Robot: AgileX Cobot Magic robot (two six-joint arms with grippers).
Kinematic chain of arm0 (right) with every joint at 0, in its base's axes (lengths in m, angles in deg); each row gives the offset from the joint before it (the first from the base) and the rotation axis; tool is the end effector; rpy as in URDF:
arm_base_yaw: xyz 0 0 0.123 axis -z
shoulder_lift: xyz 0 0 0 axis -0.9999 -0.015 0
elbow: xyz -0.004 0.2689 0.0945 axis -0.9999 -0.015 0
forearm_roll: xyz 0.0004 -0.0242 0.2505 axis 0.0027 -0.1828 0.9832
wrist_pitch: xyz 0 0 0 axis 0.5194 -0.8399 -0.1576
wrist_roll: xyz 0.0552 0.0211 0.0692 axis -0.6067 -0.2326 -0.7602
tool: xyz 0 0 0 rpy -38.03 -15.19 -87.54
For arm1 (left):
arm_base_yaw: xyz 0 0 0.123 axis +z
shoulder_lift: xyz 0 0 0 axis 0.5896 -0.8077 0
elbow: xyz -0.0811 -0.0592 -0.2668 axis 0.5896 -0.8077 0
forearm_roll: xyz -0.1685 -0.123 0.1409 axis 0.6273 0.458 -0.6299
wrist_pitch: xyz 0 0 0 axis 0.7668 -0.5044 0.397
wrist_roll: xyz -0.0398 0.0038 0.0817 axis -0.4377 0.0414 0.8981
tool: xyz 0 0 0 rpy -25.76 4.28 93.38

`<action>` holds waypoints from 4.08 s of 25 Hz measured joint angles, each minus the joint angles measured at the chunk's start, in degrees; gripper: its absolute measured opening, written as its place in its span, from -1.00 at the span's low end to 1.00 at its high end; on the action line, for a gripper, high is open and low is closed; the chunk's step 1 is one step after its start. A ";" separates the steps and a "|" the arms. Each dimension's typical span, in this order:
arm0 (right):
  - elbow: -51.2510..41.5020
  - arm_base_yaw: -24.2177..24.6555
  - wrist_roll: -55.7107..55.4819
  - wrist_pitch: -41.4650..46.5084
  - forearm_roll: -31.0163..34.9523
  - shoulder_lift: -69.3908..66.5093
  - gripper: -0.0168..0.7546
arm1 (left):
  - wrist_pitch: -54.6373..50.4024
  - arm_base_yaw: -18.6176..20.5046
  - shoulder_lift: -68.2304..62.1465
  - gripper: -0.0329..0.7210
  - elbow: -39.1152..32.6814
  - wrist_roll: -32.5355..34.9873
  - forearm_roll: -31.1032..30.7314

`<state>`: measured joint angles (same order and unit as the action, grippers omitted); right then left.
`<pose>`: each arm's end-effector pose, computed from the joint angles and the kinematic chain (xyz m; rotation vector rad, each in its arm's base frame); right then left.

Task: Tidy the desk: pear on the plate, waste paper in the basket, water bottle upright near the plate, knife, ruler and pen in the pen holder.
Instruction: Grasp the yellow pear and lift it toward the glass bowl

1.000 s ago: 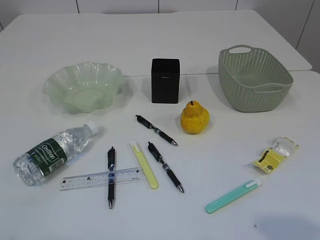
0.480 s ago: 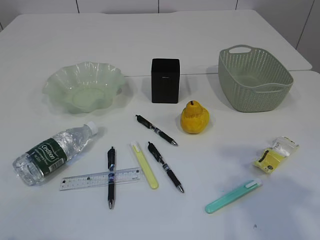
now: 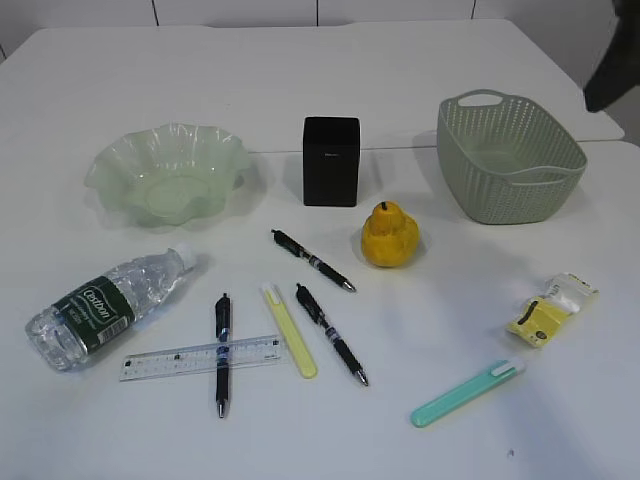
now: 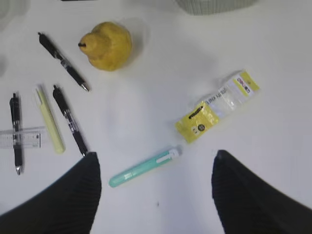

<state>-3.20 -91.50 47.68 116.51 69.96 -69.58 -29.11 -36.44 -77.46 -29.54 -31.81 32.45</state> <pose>0.2789 0.0272 0.3781 0.0767 2.6987 0.2862 -0.0077 -0.0024 0.2760 0.0705 2.0917 -0.0031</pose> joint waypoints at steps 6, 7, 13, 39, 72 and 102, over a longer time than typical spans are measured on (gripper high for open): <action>10.47 -0.66 3.57 0.00 2.30 -12.10 0.48 | 0.00 0.00 0.00 0.48 0.00 0.00 0.00; 12.27 -1.25 4.50 0.00 2.30 -13.71 0.48 | 0.00 0.00 0.00 0.48 0.00 0.00 0.00; 18.00 -4.56 7.60 0.00 4.93 -20.88 0.48 | 0.00 0.00 0.00 0.48 0.00 0.00 0.00; 33.39 -17.04 3.53 0.00 -13.31 -36.79 0.48 | 0.00 0.00 -3.04 0.48 0.00 0.00 -0.10; 35.61 -17.85 0.17 -0.19 -7.44 -48.01 0.47 | 0.12 0.00 -6.32 0.48 0.00 0.00 -0.10; 37.44 -17.85 0.30 -0.44 -8.89 -53.27 0.47 | 0.21 0.00 -6.32 0.48 0.00 0.00 -0.10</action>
<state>34.24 -109.35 47.97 116.07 61.06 -122.84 -28.90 -36.44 -83.79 -29.54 -31.81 32.35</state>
